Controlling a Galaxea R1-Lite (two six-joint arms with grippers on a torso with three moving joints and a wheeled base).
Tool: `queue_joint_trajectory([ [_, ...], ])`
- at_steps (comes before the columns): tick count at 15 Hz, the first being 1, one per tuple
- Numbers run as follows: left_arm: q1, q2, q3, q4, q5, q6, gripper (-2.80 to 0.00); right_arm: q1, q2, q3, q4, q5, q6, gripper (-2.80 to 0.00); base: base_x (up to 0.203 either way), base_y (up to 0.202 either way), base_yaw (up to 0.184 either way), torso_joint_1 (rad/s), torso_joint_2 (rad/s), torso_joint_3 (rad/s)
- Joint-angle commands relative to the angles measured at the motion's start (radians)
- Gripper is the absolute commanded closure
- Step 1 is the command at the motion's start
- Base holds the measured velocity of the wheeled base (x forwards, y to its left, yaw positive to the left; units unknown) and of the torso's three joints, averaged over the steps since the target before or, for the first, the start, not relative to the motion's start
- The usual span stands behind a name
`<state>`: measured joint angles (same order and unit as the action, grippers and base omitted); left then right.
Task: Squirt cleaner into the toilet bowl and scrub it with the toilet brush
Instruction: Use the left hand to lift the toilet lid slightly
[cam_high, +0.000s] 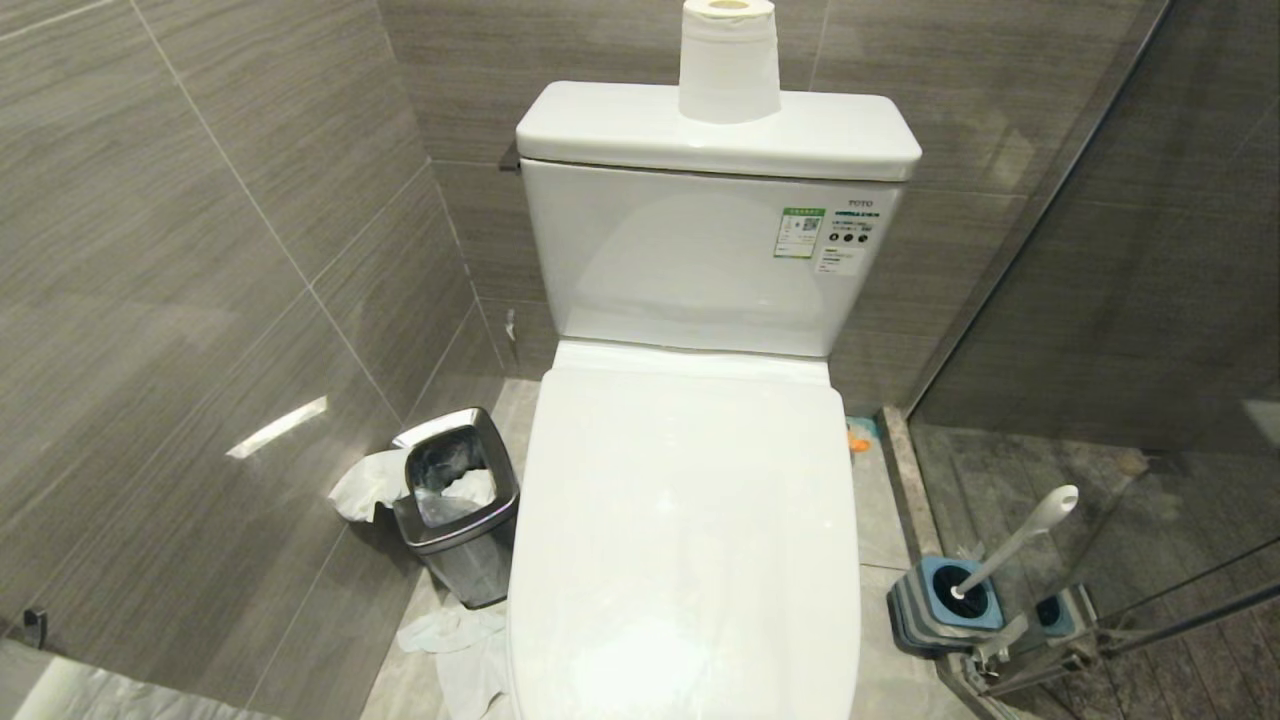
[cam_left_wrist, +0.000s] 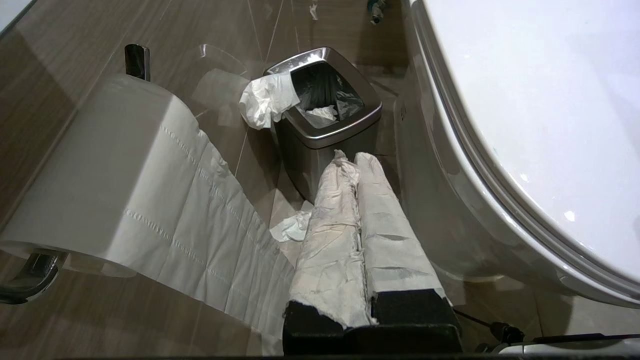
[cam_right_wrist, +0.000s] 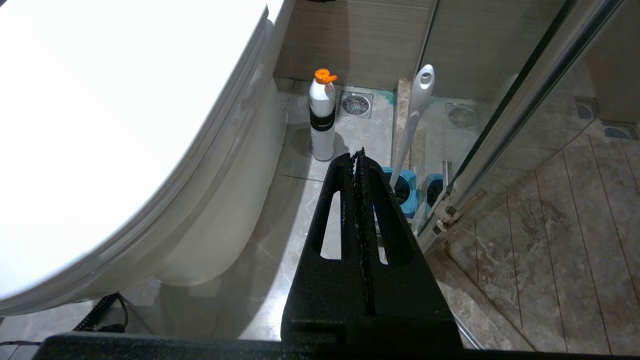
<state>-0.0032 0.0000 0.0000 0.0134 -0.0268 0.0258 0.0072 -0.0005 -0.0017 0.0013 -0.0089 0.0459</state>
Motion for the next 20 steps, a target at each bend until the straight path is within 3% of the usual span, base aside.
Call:
queue_joint_trajectory([
  [1, 0.000, 0.002, 0.002, 0.000, -0.001, -0.001, 0.00, 0.000, 0.000, 0.000, 0.000, 0.000, 0.000, 0.00, 0.000, 0.000, 0.000, 0.000, 0.00, 0.000],
  [20, 0.000, 0.002, 0.002, 0.000, 0.001, 0.005, 0.00, 0.000, 0.000, 0.000, 0.000, 0.000, 0.000, 0.00, 0.000, 0.000, 0.000, 0.000, 0.00, 0.000],
])
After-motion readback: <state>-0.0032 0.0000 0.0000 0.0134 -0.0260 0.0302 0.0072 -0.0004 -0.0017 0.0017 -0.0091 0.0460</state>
